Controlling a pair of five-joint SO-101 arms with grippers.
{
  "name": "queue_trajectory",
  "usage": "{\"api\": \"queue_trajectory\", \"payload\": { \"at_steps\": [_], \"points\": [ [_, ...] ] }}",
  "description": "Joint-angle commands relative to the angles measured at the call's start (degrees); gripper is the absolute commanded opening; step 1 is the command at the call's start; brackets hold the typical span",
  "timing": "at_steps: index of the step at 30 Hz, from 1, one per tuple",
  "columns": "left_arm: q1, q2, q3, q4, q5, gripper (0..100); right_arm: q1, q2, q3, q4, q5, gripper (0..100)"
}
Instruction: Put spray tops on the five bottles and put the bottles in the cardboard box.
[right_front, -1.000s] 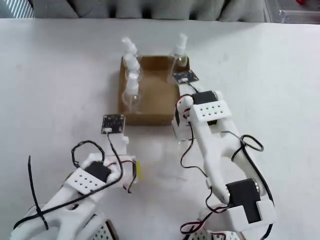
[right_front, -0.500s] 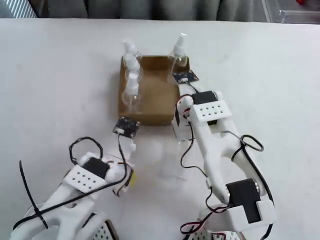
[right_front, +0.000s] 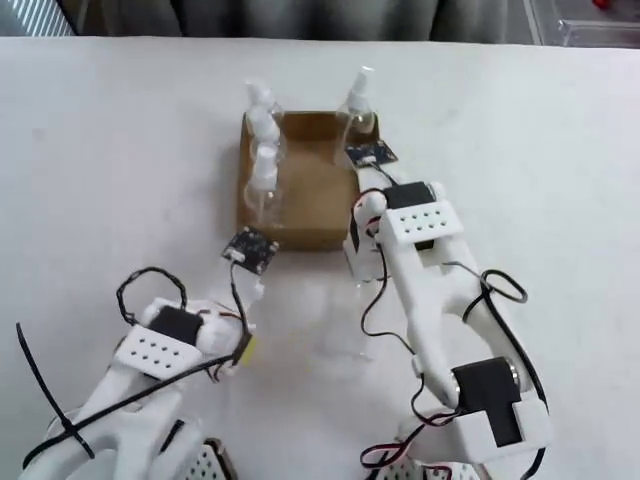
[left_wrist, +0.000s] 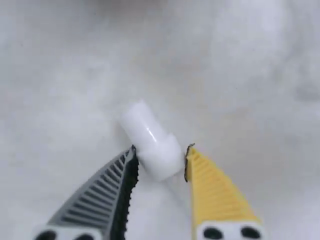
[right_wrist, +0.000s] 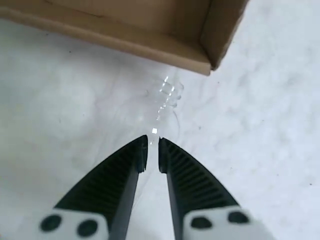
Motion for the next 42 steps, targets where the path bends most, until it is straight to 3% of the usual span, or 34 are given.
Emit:
{"api": "queue_trajectory", "payload": {
  "at_steps": [1, 6, 10, 16, 28, 36, 42],
  "points": [
    [-0.66, 0.4, -2.81, -0.79, 4.31, 17, 0.66, -1.89, -0.26, -0.48, 0.62, 1.7],
    [-0.4, 0.4, -2.99, 1.93, 12.48, 33, 0.66, -1.89, -0.18, -0.31, 2.99, 1.7],
    [-0.31, 0.4, -3.16, 2.11, 16.18, 31, 0.66, -1.89, -0.18, -0.31, 3.87, 1.7],
    [-0.22, 0.4, -2.81, 0.26, 27.16, 32, 0.66, -1.89, -0.18, -0.31, 4.04, 1.7],
    [-0.57, 1.01, -2.73, -0.44, 27.87, 32, 0.75, -1.89, -0.18, -0.31, 3.87, 1.7],
    [-0.75, 15.08, -7.47, -3.16, 30.33, 32, 0.75, -1.89, -0.18, -0.31, 3.87, 1.7],
    [-0.75, 13.67, -7.38, -3.25, 30.24, 30, 2.33, -1.89, -0.18, -0.48, 4.04, 1.7]
  ]
}}
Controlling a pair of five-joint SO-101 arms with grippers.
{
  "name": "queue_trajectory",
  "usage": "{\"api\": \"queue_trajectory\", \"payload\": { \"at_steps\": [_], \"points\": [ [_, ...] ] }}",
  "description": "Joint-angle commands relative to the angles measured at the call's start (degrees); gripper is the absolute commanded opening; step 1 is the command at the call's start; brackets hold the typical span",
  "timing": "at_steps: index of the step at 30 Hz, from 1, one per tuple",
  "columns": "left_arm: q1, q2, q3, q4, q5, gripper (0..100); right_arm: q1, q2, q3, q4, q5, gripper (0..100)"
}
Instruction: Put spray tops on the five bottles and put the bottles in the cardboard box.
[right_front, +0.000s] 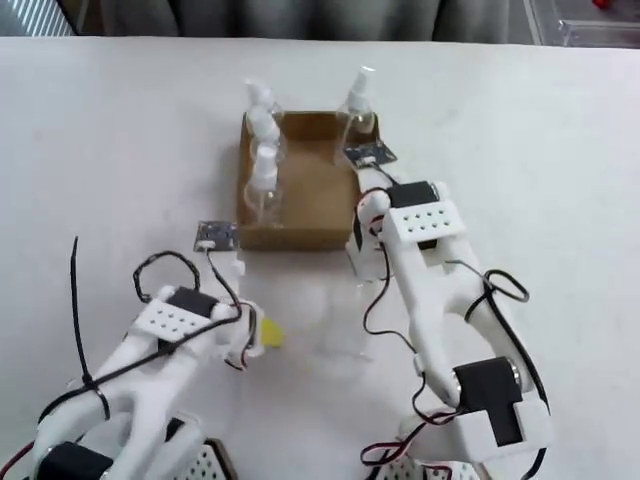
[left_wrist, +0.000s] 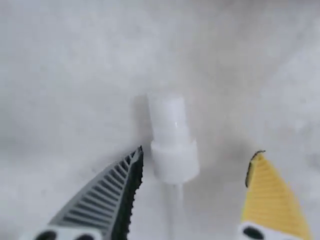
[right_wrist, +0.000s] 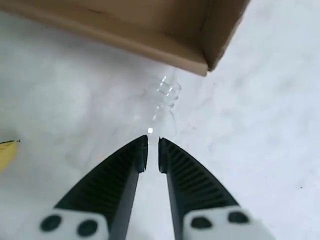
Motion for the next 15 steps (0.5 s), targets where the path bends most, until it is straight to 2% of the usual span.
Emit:
{"api": "queue_trajectory", "payload": {
  "at_steps": [1, 5, 8, 15],
  "points": [
    [-0.66, -2.24, -2.55, -0.88, 0.44, 26, 1.1, -1.89, -0.18, -0.48, 0.7, 1.7],
    [-0.92, -3.91, -1.49, -3.78, -1.05, 4, 0.92, -1.89, -0.18, -0.48, 0.7, 1.7],
    [-2.59, -4.79, 0.0, -6.86, -2.37, 9, 1.01, -1.89, -0.18, -0.48, 0.79, 1.7],
    [-2.68, -4.97, 0.09, -6.59, -2.64, 9, 1.01, -1.89, -0.18, -0.48, 0.79, 1.7]
  ]
}}
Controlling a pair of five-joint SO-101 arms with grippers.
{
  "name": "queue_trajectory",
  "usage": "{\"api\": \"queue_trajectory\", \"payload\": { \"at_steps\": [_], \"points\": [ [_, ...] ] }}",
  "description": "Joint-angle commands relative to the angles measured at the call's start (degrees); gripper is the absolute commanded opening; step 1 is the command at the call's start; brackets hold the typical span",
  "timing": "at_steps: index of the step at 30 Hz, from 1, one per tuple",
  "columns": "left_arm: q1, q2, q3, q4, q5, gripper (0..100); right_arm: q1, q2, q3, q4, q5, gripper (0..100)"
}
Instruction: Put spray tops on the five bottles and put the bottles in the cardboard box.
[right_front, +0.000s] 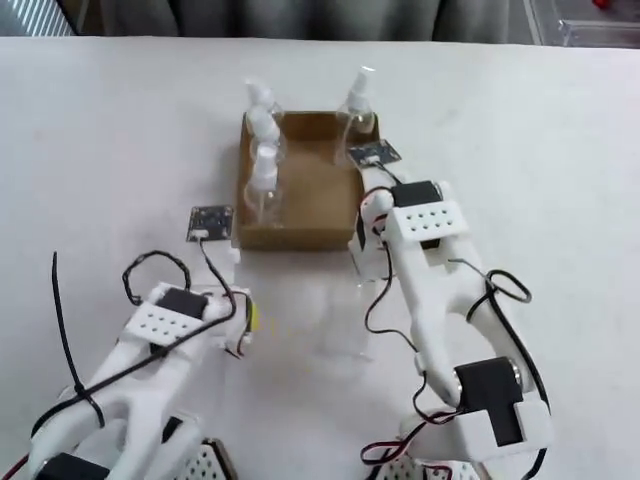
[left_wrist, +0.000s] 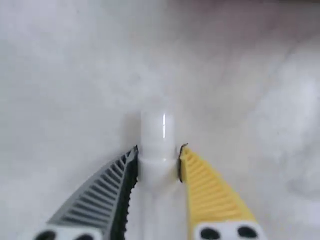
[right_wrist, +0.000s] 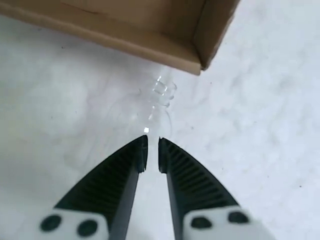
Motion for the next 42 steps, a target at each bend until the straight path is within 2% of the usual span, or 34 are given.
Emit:
{"api": "queue_trajectory", "payload": {
  "at_steps": [1, 7, 11, 13, 16, 19, 21, 23, 25, 30, 35, 42],
  "points": [
    [-0.4, -1.89, -0.44, -0.18, -0.44, 9, 0.57, -1.89, -0.18, -0.48, 0.79, 1.7],
    [-0.4, -1.89, -0.62, 0.88, -0.79, 10, 0.57, -1.8, -0.18, -0.48, 0.79, 1.7],
    [-0.66, -1.89, -0.62, 0.97, -6.15, 10, 0.57, -1.8, -0.18, -0.48, 0.79, 1.7],
    [-0.75, -1.89, -0.7, 1.05, -6.24, 10, 0.57, -1.8, -0.18, -0.48, 0.79, 1.7],
    [-0.92, -1.8, -3.69, 5.19, -6.59, 11, 0.57, -1.8, -0.18, -0.48, 0.79, 1.7],
    [-2.86, -1.45, -6.68, 10.55, -6.59, 23, 0.57, -1.8, -0.18, -0.4, 0.79, 1.7],
    [-4.18, -1.45, -6.86, 11.16, -6.59, 32, 0.57, -1.8, -0.18, -0.4, 0.79, 1.7],
    [-4.79, -1.45, -6.77, 11.25, -6.51, 35, 0.57, -1.8, -0.18, -0.4, 0.79, 1.7],
    [-4.79, -1.45, -6.77, 11.34, -6.59, 34, 0.57, -1.8, -0.18, -0.4, 0.79, 1.7],
    [-4.44, -1.36, -6.77, 10.99, -6.68, 24, 0.57, -1.8, -0.18, -0.48, 0.79, 1.7],
    [-4.35, -0.48, -6.68, 10.55, -6.59, 23, 0.48, -1.8, -0.18, -0.48, 0.7, 1.7],
    [-2.77, 9.71, -10.37, 8.7, -6.59, 23, 0.57, -1.8, -0.18, -0.48, 0.7, 1.7]
  ]
}}
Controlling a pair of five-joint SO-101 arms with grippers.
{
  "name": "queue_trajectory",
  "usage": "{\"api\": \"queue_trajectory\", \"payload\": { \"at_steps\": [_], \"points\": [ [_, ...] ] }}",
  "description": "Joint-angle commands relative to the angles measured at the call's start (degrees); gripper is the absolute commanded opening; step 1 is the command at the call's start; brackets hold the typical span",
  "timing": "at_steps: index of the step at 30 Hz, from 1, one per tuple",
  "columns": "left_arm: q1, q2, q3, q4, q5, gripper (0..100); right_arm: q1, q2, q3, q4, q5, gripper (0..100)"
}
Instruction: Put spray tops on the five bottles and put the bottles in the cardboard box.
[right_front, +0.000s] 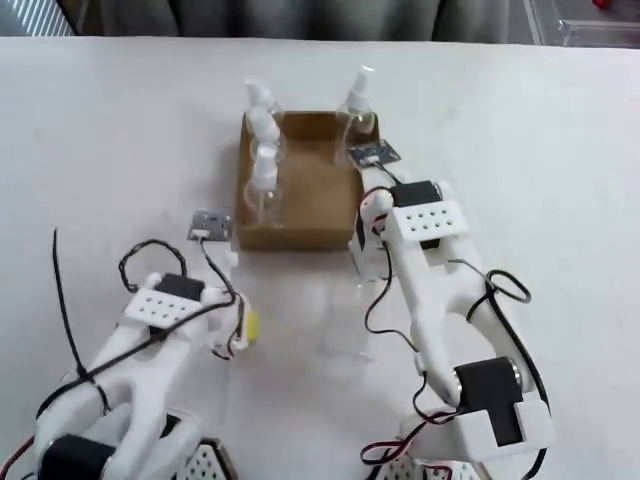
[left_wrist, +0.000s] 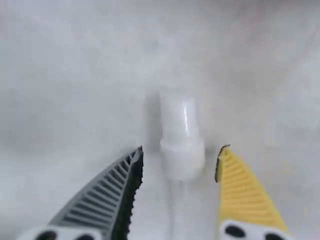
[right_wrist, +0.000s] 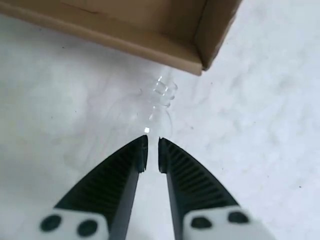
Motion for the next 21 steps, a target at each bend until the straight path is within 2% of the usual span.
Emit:
{"api": "queue_trajectory", "payload": {
  "at_steps": [1, 4, 6, 9, 10, 12, 15, 21],
  "points": [
    [0.31, 2.68, -4.57, -1.05, -0.35, 23, 0.57, -1.8, -0.18, -0.48, 0.53, 1.7],
    [0.84, 2.68, -4.48, -1.23, -0.26, 23, 0.57, -1.8, -0.18, -0.48, 0.62, 1.7],
    [0.84, 2.68, -4.48, -1.23, -0.44, 19, 0.57, -1.8, -0.18, -0.48, 0.62, 1.7],
    [0.84, 2.68, -4.66, -1.23, -0.44, 3, 0.57, -1.8, -0.18, -0.48, 0.62, 1.7],
    [0.84, 2.68, -4.66, -1.23, -0.53, 1, 0.57, -1.8, -0.18, -0.48, 0.62, 1.7],
    [0.84, 2.68, -4.75, -0.88, -0.53, 6, 0.57, -1.8, -0.18, -0.48, 0.62, 1.7],
    [0.4, 2.59, -4.92, -0.88, -0.53, 2, 0.66, -1.8, -0.18, -0.13, 0.62, 1.7],
    [-3.38, 2.59, -6.59, -1.14, -0.53, 2, 2.42, -3.3, -1.41, 5.23, -0.44, 1.7]
  ]
}}
